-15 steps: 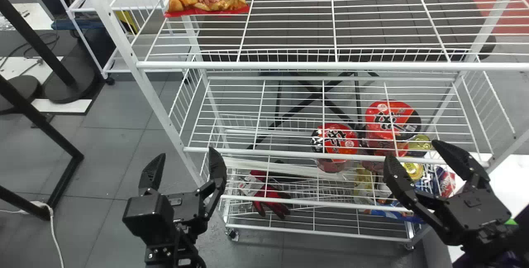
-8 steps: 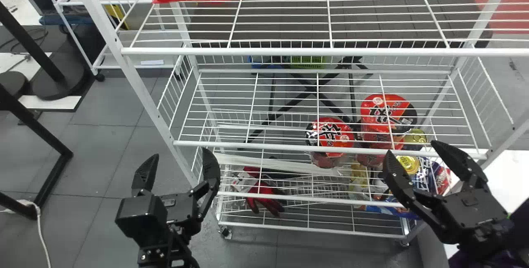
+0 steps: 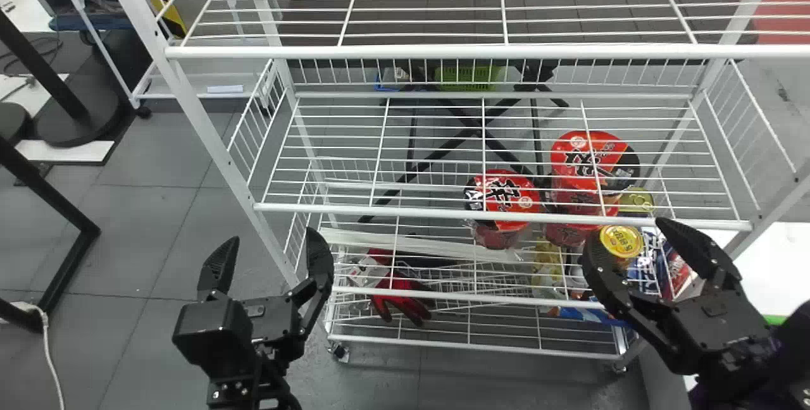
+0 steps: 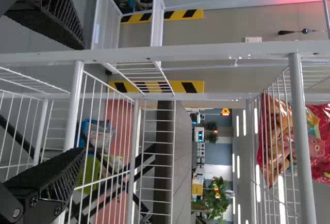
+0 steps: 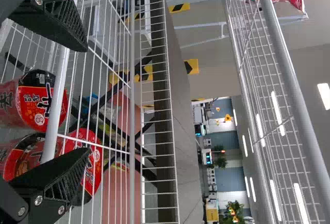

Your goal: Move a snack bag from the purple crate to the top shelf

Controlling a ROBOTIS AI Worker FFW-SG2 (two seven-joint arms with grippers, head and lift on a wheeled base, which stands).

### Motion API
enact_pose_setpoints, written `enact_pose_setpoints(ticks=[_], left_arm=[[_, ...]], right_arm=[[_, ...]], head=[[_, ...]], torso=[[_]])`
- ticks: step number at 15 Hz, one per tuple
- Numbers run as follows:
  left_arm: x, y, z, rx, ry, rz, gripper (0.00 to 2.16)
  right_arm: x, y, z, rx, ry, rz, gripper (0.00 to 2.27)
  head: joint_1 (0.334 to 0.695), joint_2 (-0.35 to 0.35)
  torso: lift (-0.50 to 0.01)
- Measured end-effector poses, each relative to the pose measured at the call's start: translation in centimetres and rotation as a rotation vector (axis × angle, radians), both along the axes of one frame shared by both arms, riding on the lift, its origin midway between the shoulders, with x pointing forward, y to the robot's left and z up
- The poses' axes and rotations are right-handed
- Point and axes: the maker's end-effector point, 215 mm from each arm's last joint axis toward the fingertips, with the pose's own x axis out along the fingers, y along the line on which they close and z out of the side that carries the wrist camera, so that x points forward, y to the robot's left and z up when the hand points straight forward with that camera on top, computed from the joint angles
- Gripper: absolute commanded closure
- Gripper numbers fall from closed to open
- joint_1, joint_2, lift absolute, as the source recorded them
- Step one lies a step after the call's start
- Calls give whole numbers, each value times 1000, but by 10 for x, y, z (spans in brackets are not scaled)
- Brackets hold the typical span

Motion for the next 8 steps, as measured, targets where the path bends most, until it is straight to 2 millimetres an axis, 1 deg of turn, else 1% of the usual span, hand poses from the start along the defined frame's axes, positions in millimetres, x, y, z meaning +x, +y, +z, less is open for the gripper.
enact_pose_setpoints(ticks=[8], left_arm=[[0,-1,0,1,0,-5,120]], right_arm=[[0,1,1,-4,-2,1,137]], head=[[695,89]], torso=[[-350]])
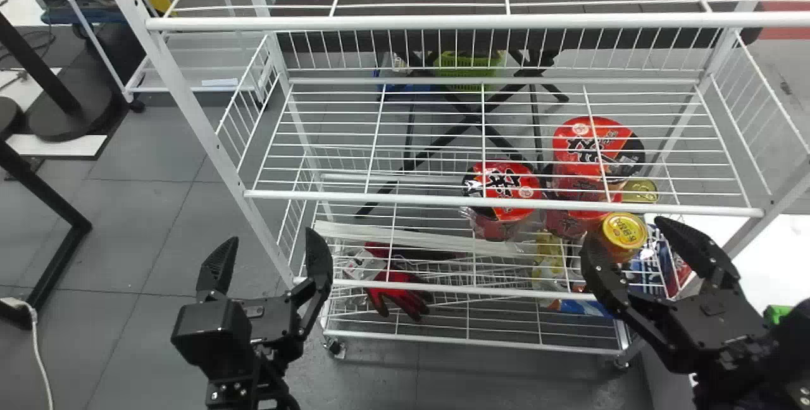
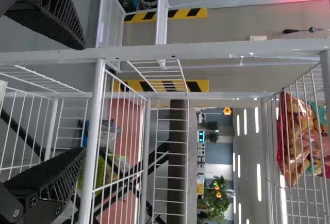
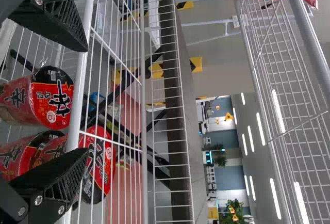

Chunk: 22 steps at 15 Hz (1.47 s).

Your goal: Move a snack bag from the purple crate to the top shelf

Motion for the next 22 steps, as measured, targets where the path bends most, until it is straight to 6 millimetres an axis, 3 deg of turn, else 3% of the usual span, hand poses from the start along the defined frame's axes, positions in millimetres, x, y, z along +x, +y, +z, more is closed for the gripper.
enact_pose_setpoints(ticks=[22], left_arm=[[1,2,-4,9,6,1,120]], right_arm=[[2,1,-3,3,-9,5,137]], head=[[695,94]], torso=[[-438]])
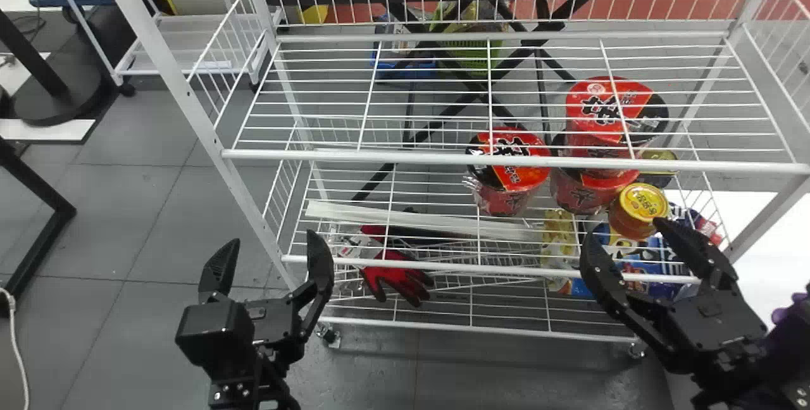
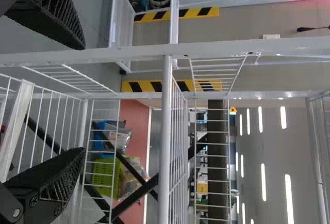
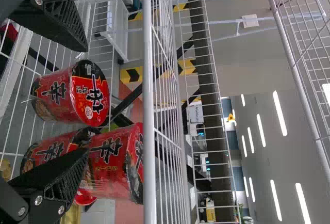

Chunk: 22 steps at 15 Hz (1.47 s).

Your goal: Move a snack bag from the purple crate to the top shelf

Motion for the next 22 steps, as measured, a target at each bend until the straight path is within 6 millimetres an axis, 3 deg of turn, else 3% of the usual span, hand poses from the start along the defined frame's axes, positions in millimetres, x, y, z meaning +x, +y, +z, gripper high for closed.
enact_pose_setpoints(ticks=[8,17,22], left_arm=[[1,0,-1,1,-3,0,120],[2,1,-2,1,-2,0,120],[3,1,-6,1,4,2,120]], right_arm=[[-5,9,4,23,-13,69,137],[-8,6,9,51,-30,88,137],[-11,-4,-9,105,122,59,137]], head=[[695,108],[695,104],[695,91]], torso=[[-450],[-450],[-450]])
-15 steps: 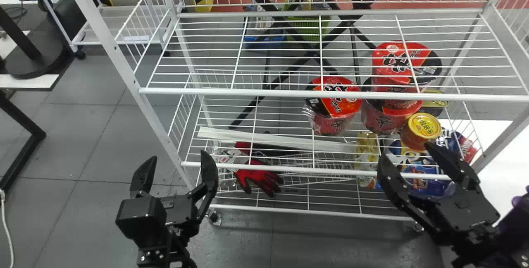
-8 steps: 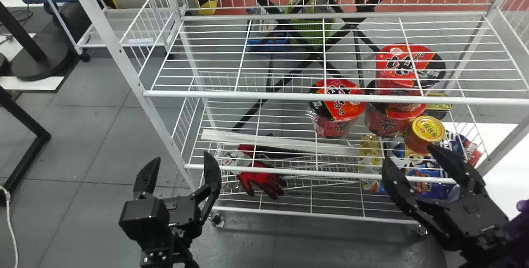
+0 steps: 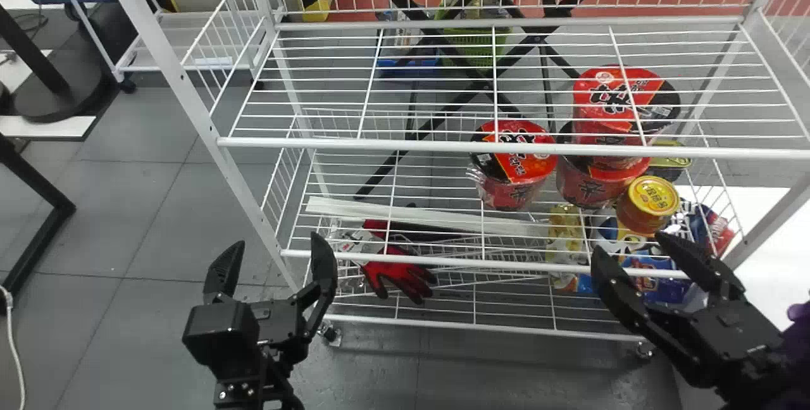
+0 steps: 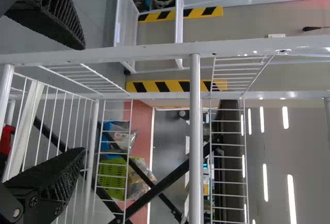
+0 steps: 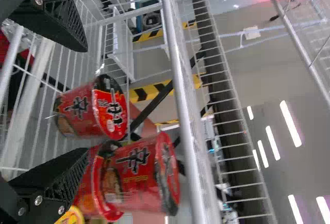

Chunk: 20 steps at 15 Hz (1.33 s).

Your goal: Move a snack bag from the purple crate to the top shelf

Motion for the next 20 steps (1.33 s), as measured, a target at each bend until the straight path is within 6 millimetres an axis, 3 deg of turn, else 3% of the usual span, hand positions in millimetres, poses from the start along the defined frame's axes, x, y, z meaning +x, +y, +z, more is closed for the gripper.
enact_pose_setpoints(ticks=[6,11,15,17,18,20], left_arm=[[3,1,-2,-5,-2,1,120],[3,4,-3,-5,-2,-2,120],[8,2,-6,-8,0,-11,120],[9,0,-8,-9,2,-17,120],[10,-1,-9,-9,3,-19,120],[11,-2,-11,-9,6,-22,120]], right_arm=[[-21,7,-16,2,266,14,124],[-67,-7,-24,-46,525,-15,110],[-121,-42,-27,-71,725,-48,120],[-143,-71,-26,-81,801,-94,120],[-151,-88,-24,-79,830,-124,120],[-143,-125,-3,-55,793,-195,120]], head=[[695,104],[695,97],[695,53],[695,-13],[695,-36],[695,-94]], torso=[[-450],[-450],[-450],[-450],[-450],[-450]])
